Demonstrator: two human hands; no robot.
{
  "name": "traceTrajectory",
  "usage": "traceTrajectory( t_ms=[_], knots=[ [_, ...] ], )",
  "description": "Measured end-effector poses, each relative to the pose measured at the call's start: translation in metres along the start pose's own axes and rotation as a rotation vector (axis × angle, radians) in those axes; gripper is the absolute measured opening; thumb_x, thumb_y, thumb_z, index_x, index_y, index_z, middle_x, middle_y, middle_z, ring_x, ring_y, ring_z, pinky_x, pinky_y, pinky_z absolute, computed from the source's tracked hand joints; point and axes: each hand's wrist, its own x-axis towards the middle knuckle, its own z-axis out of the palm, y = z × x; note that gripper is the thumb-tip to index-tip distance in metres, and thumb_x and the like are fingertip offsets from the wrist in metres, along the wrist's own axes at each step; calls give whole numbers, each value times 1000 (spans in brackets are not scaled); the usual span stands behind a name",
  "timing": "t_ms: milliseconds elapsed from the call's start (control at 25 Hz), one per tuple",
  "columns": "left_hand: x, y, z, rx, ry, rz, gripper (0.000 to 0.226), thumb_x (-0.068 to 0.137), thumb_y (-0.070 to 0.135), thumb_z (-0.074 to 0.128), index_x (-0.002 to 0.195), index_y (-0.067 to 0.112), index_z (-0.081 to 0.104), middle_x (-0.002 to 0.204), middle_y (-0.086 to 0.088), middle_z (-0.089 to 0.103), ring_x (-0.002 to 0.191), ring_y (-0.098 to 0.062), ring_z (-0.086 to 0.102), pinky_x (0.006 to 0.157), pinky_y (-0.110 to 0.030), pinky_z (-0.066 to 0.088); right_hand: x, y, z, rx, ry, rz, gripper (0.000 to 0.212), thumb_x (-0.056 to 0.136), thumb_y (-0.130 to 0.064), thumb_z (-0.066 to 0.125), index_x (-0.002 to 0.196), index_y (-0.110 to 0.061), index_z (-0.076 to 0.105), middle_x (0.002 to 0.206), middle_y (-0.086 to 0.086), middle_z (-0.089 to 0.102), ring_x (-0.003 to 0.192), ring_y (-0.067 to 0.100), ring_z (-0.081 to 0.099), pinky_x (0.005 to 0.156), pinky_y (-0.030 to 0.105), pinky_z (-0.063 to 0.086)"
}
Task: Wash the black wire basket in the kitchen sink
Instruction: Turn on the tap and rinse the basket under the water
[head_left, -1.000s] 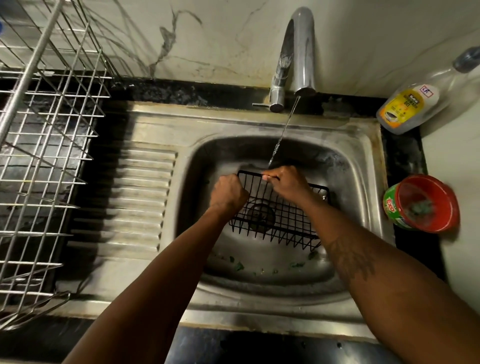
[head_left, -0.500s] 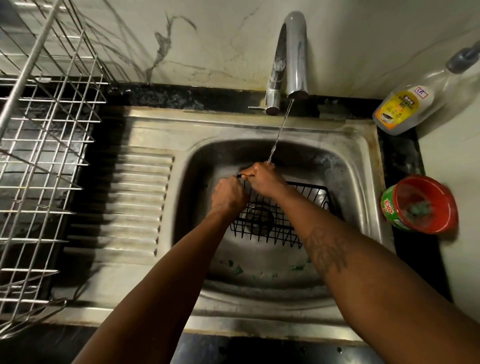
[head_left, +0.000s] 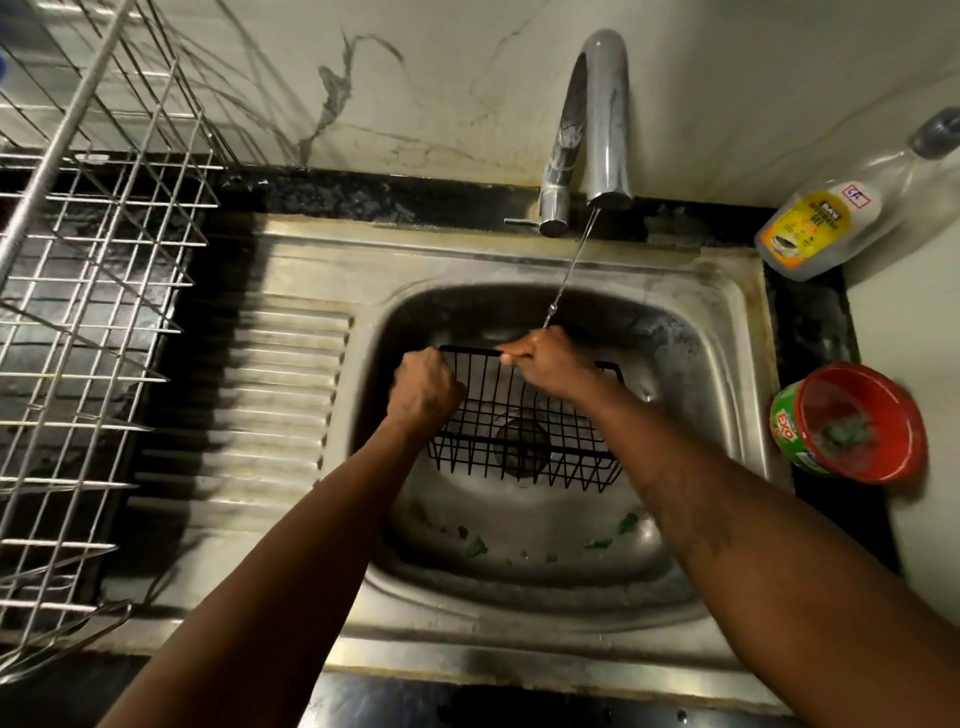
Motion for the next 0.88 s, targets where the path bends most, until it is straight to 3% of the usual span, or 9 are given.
traceTrajectory(
  t_ms=[80,160,240,320,360,440,560,760,880],
  knots=[
    [0,0,1,19,-2,-1,20,86,8,61,69,14,54,80,-7,64,72,-23,66,67,-38,62,5,-30,14,25,14,-7,24,100,-37,58,114,-20,69,108,2,62,86,12,57,72,26,48],
    [3,-5,-2,5,-3,-4,17,86,6,63,71,12,56,79,-8,65,69,-23,67,63,-36,62,4,-40,20,52,-2,2,20,101,-34,57,109,-21,69,98,1,58,77,10,54,65,26,47],
    [3,-12,-6,13,-9,15,19,86,3,63,70,12,57,73,-9,66,63,-23,67,54,-32,57,3,-15,17,10,-17,-45,38,92,-56,55,112,-27,70,105,2,65,82,12,62,73,34,57],
    [3,-15,-10,15,-14,19,23,86,2,62,67,12,56,68,-8,64,58,-21,65,48,-29,52,14,50,16,-61,-4,-12,63,79,-77,47,120,-33,67,115,0,66,93,14,65,85,41,58],
    [4,-15,-11,3,-19,19,22,87,2,62,68,11,57,67,-7,64,57,-20,65,48,-29,52,8,72,5,-91,3,19,60,80,-75,49,121,-36,68,118,0,67,98,15,65,90,43,57],
    [6,-13,-8,-19,-29,20,16,88,2,63,74,9,61,69,-6,65,59,-20,67,52,-33,59,-15,80,-23,-115,-1,102,37,91,-53,62,120,-33,71,121,3,71,106,20,68,99,38,53],
    [7,-7,-7,-13,-26,41,23,89,3,62,72,16,54,73,-5,63,61,-18,65,54,-29,57,-33,67,-46,-104,22,68,25,95,-19,69,119,-13,74,118,7,74,105,21,70,93,23,48],
    [7,-2,-1,-13,-4,34,23,90,3,60,73,16,54,79,-7,64,65,-18,64,56,-30,57,-9,52,-35,-101,-6,67,25,94,-27,70,118,-23,73,117,3,70,96,14,65,93,36,55],
    [5,6,5,-17,-2,-3,23,92,5,59,72,16,53,78,-4,60,64,-15,61,52,-26,49,-2,28,-26,-83,-8,30,14,96,-23,67,108,-19,73,101,-3,63,86,6,58,80,26,50]
  ],
)
